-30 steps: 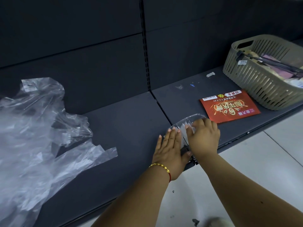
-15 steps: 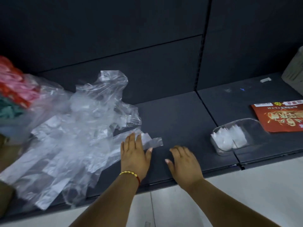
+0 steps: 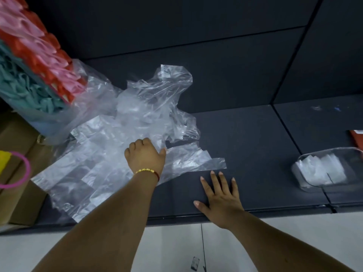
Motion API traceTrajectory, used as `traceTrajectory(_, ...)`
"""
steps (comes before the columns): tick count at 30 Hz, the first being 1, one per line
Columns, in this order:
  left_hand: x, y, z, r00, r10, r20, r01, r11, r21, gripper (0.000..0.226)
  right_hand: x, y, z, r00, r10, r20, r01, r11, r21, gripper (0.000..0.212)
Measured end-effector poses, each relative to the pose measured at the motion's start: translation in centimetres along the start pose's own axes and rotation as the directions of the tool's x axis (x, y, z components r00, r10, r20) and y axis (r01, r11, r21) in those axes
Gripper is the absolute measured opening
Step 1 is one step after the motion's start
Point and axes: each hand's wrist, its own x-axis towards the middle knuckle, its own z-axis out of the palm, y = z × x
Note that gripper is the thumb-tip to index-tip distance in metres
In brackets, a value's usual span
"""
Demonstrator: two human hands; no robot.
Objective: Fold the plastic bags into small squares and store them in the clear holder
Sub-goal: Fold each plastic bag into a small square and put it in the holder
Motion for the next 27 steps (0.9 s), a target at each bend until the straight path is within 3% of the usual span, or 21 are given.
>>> traceTrajectory(2,0.8,-0.1,-0.2,1.0,0.018,-0.021,-0.017,0.998,0.064,0.028,0.0,-0.1,0.0,1.0,0.001,0.007,-0.001,1.0,0.0,0.108)
traceTrajectory(4,1.0,-0.3,-0.6,0.998,0.042,-0.052,-0.041,0.999,0.024,0.028,0.1,-0.1,-0.1,1.0,-0.003,0.029,0.003,1.0,-0.004,0.109)
traceTrajectory(7,0.5,-0.8,-1.7,0.99,0.102,-0.095,-0.119,0.975,-0.189,0.03,0.0,-0.1,-0.3,0.999,0.007,0.032,-0.007,1.0,0.0,0.105)
traceTrajectory(10,-0.5,-1.1,-4.1,0.985,0.132,-0.111,-0.169,0.868,-0.467,0.033,-0.1,0.2,-0.8,0.997,0.012,0.077,-0.015,0.999,0.033,0.082)
traceTrajectory(13,-1.3,-0.6,-6.6,0.985,0.147,-0.09,-0.173,0.826,-0.537,0.031,-0.4,0.4,-2.3,0.996,0.01,0.084,-0.025,0.983,0.184,0.084)
traceTrajectory(14,-1.5,-0.4,-7.2,0.986,0.155,-0.065,-0.166,0.827,-0.537,0.031,-0.8,0.1,-3.5,0.999,0.02,0.042,-0.034,0.935,0.353,0.087)
traceTrajectory(16,-1.9,0.2,-7.7,0.983,0.181,-0.024,-0.168,0.848,-0.503,0.03,-1.2,-1.5,-6.7,0.991,0.069,-0.117,0.04,0.673,0.738,0.085)
traceTrajectory(18,-2.5,1.0,-7.5,0.98,0.2,0.005,-0.174,0.864,-0.473,0.026,-1.1,-3.9,-10.3,0.953,0.128,-0.274,0.189,0.452,0.871,0.075)
traceTrajectory(20,-3.4,1.8,-7.1,0.974,0.225,0.018,-0.192,0.868,-0.458,0.023,-0.6,-5.8,-12.8,0.943,0.167,-0.288,0.219,0.342,0.914,0.065)
traceTrajectory(25,-5.7,3.0,-7.2,0.963,0.269,0.013,-0.234,0.857,-0.459,0.015,-1.4,-6.0,-14.6,0.932,0.221,-0.287,0.212,0.31,0.927,0.025)
traceTrajectory(27,-6.5,3.2,-7.8,0.956,0.295,-0.006,-0.257,0.822,-0.509,0.014,-2.4,-5.3,-15.2,0.926,0.224,-0.304,0.221,0.33,0.918,0.022)
